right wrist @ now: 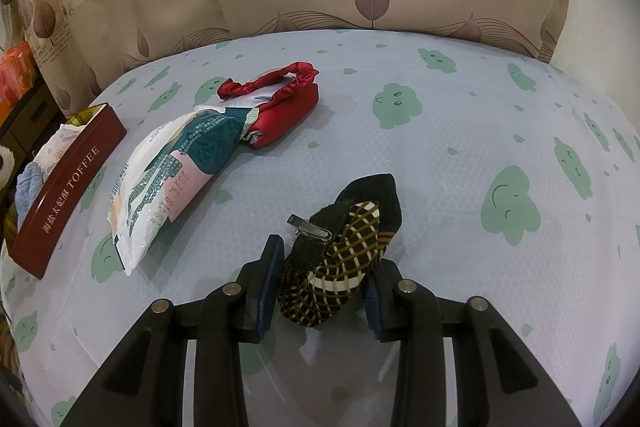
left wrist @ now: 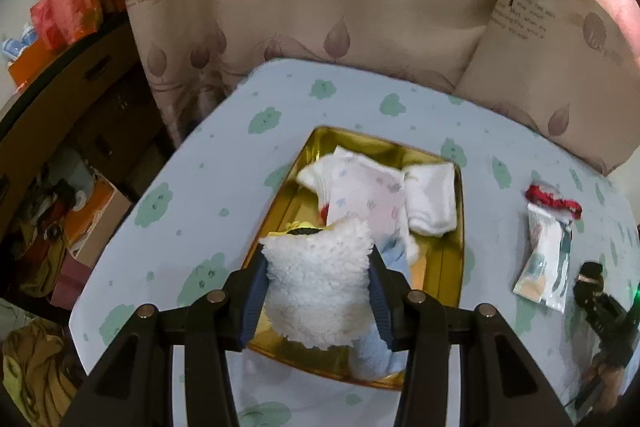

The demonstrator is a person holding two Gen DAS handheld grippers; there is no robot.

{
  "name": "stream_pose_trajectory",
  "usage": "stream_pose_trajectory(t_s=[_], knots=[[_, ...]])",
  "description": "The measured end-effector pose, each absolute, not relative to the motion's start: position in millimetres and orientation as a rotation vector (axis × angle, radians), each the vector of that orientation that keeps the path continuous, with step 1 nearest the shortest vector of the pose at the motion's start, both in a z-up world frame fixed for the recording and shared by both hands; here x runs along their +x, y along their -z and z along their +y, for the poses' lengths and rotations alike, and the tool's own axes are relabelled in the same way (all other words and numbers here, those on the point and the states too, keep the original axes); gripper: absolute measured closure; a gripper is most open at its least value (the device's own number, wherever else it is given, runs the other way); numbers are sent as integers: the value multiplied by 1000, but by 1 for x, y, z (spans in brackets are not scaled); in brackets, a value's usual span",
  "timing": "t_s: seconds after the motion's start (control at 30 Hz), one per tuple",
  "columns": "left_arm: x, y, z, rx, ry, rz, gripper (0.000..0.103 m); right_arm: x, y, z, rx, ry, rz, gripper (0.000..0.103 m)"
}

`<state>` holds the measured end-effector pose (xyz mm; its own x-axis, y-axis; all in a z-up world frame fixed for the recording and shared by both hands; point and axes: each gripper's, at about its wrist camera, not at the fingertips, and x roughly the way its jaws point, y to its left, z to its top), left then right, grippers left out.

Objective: Organize soft objects
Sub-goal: 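Carry the white fluffy pad into the tin and open the left tool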

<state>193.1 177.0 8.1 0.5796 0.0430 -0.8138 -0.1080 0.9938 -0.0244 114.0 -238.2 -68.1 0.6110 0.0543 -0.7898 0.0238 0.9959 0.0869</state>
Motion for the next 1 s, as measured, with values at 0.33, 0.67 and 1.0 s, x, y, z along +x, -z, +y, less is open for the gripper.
stream_pose_trajectory(t_s=[0.33,0.67,1.0], knots=[[190,21,191,-65,-112,992,56,114,67,-238,91,-17,915,69],[189,40,202,-79,-97,1009,55,115,67,-237,87,-15,917,68],[189,42,204,-82,-81,1002,47,115,67,-235,65,-11,920,67]])
